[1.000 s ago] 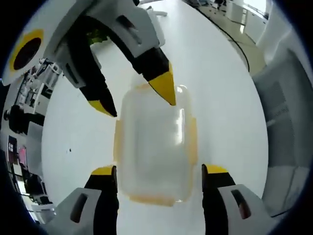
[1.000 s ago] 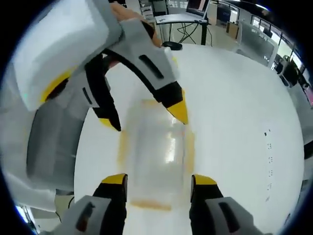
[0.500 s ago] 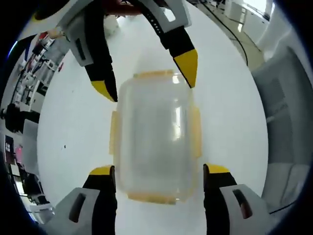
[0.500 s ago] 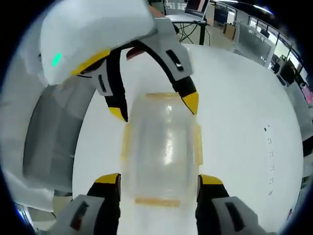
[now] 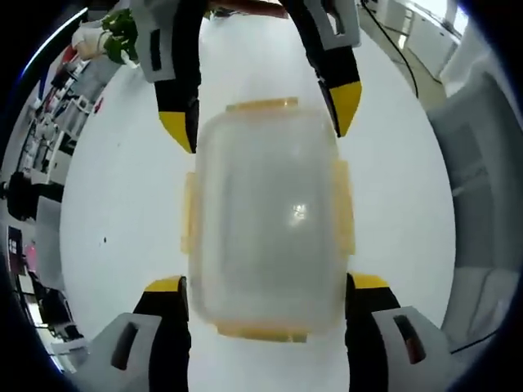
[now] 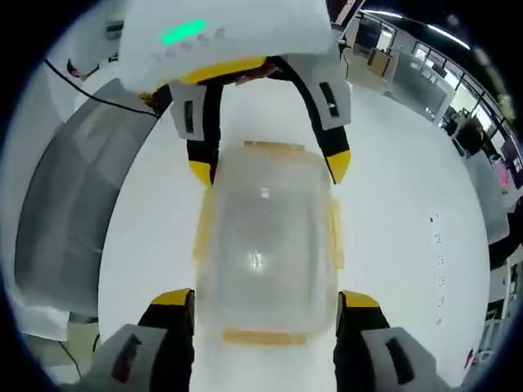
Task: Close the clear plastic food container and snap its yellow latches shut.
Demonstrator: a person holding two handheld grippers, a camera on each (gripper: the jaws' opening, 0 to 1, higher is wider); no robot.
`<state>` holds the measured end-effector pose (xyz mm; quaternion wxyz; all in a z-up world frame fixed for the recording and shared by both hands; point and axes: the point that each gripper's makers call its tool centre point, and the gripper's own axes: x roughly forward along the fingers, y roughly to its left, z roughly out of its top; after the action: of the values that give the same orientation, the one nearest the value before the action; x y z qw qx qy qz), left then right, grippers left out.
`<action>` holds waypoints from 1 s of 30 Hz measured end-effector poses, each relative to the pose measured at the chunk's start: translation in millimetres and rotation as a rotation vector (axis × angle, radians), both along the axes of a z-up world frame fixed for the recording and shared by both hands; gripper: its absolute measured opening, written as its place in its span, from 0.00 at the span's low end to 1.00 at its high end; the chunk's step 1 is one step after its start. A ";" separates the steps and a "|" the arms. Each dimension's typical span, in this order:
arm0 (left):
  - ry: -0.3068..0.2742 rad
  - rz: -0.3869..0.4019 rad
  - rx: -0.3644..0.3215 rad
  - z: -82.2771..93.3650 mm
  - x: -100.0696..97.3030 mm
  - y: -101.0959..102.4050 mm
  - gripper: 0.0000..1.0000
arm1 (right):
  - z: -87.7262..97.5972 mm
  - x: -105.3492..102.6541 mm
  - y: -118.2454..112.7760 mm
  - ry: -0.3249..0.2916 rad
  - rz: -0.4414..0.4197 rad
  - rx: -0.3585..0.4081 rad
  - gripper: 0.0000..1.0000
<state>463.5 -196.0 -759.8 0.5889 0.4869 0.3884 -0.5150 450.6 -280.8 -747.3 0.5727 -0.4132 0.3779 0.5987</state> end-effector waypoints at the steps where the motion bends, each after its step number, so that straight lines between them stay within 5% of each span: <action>1: 0.000 -0.001 -0.002 -0.8 0.0 -0.8 0.77 | -1.1 -0.1 0.0 -0.003 0.000 -0.002 0.71; 14: 0.003 -0.003 0.011 -5.2 -1.0 0.3 0.79 | -2.7 -0.3 3.9 -0.023 -0.014 0.004 0.71; 30: -0.002 -0.016 0.043 -6.3 -4.3 44.9 0.79 | -3.4 -4.5 48.9 -0.023 -0.025 0.007 0.71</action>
<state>459.3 -151.1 -766.1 0.5747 0.5031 0.3948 -0.5106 446.1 -232.0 -750.6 0.5861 -0.4132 0.3742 0.5880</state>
